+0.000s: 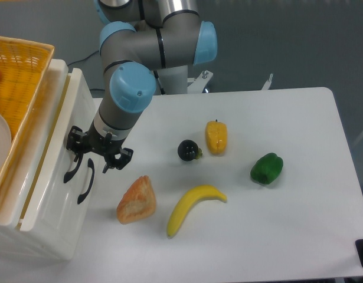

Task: Slide the top white drawer open
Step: 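Pull the handle outward, starting to slide the upper drawer open, then keep pulling the upper drawer outward along its runners until fully open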

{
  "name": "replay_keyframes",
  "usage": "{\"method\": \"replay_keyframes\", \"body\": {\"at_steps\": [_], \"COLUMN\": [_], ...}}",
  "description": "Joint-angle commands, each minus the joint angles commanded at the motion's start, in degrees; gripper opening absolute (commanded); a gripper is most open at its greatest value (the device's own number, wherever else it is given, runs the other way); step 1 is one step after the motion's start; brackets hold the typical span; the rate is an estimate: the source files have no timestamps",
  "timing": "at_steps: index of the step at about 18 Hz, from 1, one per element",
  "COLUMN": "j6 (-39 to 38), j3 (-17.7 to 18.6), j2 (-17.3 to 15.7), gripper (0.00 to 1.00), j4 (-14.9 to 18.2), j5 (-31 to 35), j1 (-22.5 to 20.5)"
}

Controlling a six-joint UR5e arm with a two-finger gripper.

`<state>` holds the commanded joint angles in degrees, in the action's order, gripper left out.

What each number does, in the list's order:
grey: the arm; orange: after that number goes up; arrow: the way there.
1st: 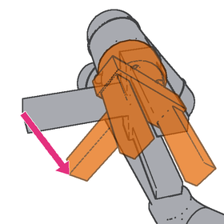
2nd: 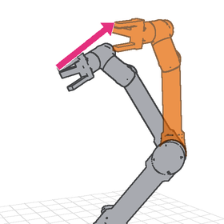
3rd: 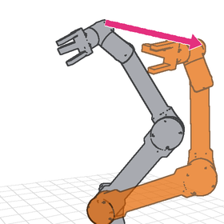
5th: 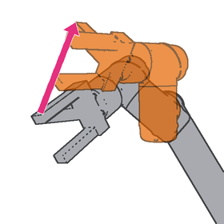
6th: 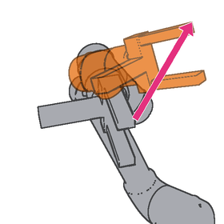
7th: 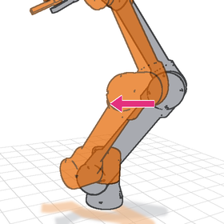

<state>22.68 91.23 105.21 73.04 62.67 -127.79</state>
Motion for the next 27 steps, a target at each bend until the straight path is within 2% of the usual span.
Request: {"method": "replay_keyframes", "body": {"at_steps": [9,11,17,27], "j6": [0.0,0.0,0.0,0.0], "j3": [0.0,0.0,0.1,0.0], "j2": [-0.2,-0.2,-0.4,-0.4], "gripper": [0.59,0.52,0.4,0.36], "j4": [0.0,0.0,0.0,0.0], "j5": [-0.1,-0.3,-0.5,-0.7], "j1": [0.0,0.0,-0.2,-0.4]}}
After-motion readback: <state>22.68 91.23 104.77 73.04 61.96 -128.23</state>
